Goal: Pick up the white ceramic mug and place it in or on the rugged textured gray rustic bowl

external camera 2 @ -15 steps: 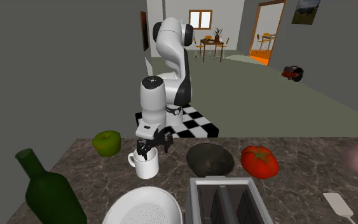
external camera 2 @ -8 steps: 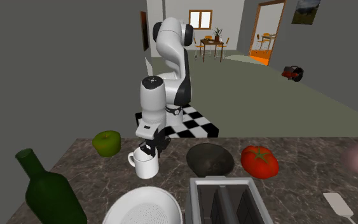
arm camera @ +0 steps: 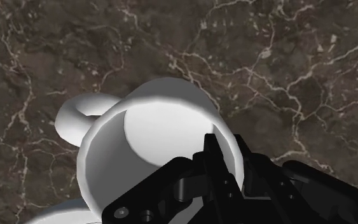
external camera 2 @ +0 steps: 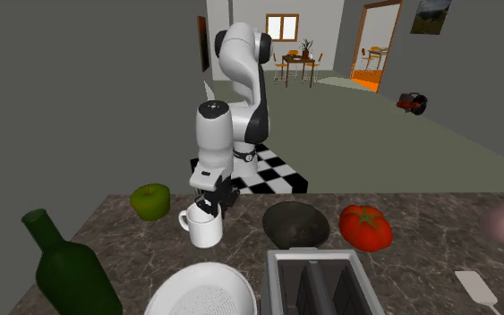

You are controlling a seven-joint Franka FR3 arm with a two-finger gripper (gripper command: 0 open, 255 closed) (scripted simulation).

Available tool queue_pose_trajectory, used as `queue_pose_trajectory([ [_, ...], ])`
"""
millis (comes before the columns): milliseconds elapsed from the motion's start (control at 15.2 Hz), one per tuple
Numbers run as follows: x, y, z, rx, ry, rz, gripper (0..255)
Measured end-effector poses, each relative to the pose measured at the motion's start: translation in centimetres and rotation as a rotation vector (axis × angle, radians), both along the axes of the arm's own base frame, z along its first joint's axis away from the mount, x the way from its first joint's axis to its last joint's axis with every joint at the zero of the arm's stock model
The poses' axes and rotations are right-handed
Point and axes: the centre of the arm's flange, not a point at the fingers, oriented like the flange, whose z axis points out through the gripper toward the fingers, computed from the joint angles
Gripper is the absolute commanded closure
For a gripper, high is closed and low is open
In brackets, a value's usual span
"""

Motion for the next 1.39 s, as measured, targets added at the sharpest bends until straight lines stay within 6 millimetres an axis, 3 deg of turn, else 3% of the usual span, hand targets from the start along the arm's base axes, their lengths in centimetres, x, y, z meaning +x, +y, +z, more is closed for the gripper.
queue_pose_trajectory([
  [1386, 0.1, 0.1, 11.0, 0.000, 0.000, 0.000, 255],
])
